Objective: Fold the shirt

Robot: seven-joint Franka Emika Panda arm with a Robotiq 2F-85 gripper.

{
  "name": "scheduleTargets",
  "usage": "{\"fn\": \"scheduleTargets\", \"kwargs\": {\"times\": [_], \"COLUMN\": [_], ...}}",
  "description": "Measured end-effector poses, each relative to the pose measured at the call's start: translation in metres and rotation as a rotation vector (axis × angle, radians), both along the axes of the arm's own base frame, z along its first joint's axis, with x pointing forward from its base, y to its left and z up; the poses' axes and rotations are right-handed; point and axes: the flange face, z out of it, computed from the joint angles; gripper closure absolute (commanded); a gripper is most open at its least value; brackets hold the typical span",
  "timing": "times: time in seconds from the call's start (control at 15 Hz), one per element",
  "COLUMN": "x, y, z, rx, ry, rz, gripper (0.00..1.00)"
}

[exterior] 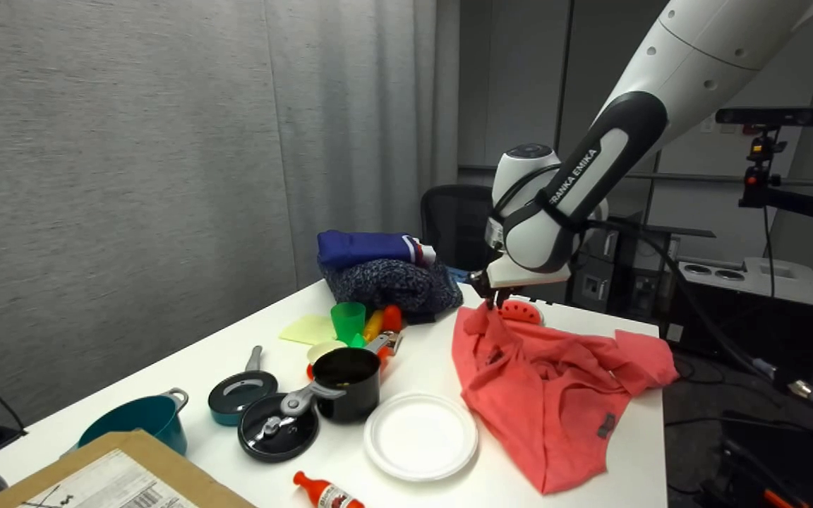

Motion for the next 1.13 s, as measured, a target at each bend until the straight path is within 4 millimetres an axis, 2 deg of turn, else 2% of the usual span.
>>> {"fn": "scheduleTargets", "kwargs": {"times": [0.2,0.4,0.6,0.87,1.13], "x": [0.005,0.011,0.019,0.024,0.023], "y": [-0.001,0.003,0.024,0.08,0.131], "z": [0.008,0.024,0.046,0.074,0.1], "rx": [-0.004,-0.003,0.031,0.142,0.15], "ry": [-0.014,-0.007,0.031,0.15,0.234], "rz": [0.0,0.033,0.075,0.202,0.388], "gripper": [0.26,0.02,0.0,0.0,0.0]}}
